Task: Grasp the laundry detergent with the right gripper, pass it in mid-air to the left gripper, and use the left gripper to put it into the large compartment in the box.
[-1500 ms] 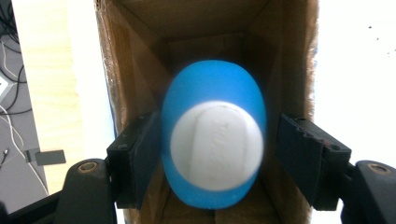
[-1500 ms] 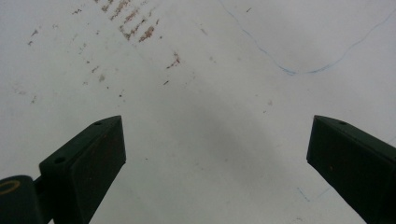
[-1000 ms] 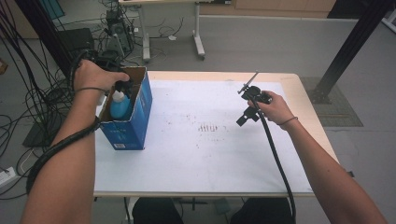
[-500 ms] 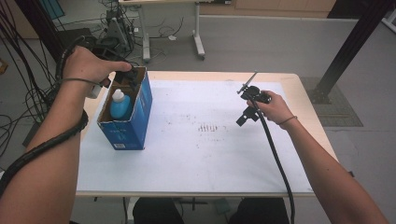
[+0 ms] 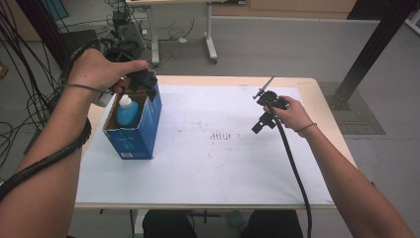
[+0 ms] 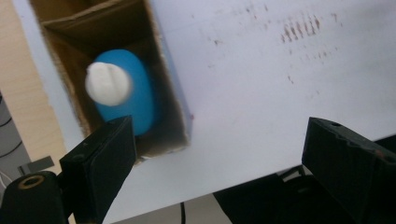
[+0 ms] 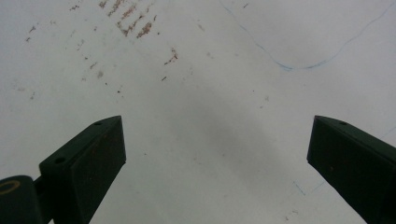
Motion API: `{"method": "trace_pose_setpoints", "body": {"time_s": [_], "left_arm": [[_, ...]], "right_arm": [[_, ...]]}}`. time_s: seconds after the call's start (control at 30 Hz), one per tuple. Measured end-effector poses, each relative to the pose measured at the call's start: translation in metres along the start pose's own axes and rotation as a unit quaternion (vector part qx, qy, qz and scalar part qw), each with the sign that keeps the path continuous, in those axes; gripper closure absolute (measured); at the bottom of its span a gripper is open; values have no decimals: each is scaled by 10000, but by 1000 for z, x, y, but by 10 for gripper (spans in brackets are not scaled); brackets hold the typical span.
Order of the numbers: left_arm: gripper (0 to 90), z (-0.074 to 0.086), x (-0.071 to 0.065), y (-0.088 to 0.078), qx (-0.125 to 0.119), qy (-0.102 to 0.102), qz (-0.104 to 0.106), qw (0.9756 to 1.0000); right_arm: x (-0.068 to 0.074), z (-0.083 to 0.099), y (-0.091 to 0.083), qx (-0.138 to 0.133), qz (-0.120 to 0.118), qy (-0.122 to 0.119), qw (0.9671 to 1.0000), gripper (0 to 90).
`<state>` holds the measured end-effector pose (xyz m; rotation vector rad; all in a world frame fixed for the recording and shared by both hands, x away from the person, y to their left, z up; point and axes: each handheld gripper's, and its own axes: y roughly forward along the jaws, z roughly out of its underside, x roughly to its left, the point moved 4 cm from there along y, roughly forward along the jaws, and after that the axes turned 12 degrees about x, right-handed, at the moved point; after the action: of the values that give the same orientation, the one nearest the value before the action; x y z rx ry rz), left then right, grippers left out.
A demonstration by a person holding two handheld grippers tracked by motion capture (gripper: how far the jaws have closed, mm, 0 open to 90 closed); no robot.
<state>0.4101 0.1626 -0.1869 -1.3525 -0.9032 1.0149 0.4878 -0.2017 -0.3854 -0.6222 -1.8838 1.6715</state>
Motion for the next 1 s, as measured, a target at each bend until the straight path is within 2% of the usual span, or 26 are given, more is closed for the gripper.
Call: {"method": "trace_pose_setpoints", "body": {"time_s": [0.17, 0.3, 0.37, 0.5, 0.67, 0.77, 1.0], "left_arm": [[88, 0, -22, -1, 44, 315, 67, 9995], [86, 1, -38, -3, 67, 561, 9, 9984], [85, 1, -45, -4, 65, 684, -6, 9976], [84, 3, -65, -2, 103, 975, 103, 9951], [84, 4, -79, 4, 85, 1142, 98, 9934], [84, 4, -90, 10, 83, 1292, 229, 9913], [83, 4, -105, 28, 143, 1436, 289, 9891]], "right_arm": [[-2, 3, -2, -9, 5, 54, 10000, 41], [-2, 4, -3, -15, 3, 50, 10000, 41], [-2, 5, -4, -21, 13, 62, 10000, 41], [-2, 5, -5, -28, 9, 64, 10000, 41], [-1, 6, -5, -45, 1, 68, 10000, 41], [0, 5, -5, -49, 8, 53, 10000, 41], [2, 4, -4, -39, -10, 57, 10000, 41]]}}
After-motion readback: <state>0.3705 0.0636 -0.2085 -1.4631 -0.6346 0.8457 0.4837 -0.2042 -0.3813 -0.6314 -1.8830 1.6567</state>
